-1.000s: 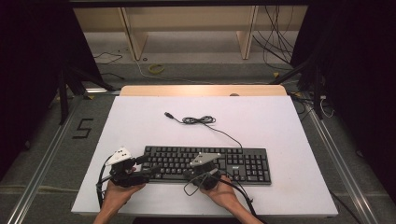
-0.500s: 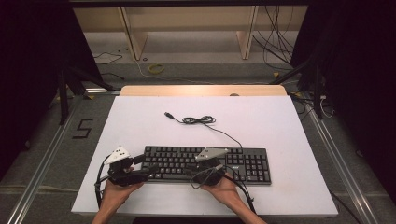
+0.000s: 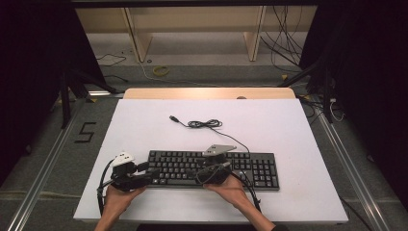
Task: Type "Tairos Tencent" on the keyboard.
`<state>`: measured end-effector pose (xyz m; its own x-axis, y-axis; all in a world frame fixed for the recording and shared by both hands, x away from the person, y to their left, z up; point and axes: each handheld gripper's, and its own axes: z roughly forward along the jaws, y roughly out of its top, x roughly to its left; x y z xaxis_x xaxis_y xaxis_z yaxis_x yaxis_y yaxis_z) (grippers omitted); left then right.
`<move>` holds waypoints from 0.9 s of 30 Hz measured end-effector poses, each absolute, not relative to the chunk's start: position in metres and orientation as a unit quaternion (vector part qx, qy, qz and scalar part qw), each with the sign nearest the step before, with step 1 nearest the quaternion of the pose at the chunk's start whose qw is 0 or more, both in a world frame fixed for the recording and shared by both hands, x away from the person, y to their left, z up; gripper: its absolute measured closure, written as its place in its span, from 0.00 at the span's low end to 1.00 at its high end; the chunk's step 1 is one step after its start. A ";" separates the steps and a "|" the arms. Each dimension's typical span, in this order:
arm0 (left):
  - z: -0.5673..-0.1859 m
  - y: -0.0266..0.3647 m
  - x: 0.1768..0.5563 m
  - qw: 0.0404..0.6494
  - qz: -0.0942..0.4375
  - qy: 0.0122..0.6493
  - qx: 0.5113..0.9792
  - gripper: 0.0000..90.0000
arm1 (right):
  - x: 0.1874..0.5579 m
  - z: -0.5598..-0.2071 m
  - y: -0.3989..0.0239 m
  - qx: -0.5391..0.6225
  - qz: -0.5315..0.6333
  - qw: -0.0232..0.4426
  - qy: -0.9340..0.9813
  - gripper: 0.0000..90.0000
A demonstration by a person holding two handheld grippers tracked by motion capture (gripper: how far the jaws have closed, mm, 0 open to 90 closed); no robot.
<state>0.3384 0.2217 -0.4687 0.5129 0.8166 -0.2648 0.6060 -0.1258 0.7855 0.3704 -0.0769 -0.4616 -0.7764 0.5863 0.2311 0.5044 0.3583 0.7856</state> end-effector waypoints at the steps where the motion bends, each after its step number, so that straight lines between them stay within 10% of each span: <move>1: -0.469 0.222 0.339 0.453 0.116 0.480 0.742 0.50 | 0.371 -0.461 -0.076 0.331 0.460 0.043 0.823 0.43; 15: -0.473 0.223 0.340 0.418 0.116 0.487 0.758 0.79 | 0.384 -0.459 -0.061 0.329 0.453 0.045 0.827 0.49; 27: -0.474 0.223 0.341 0.406 0.119 0.477 0.770 0.99 | 0.393 -0.463 -0.045 0.322 0.433 0.054 0.840 0.82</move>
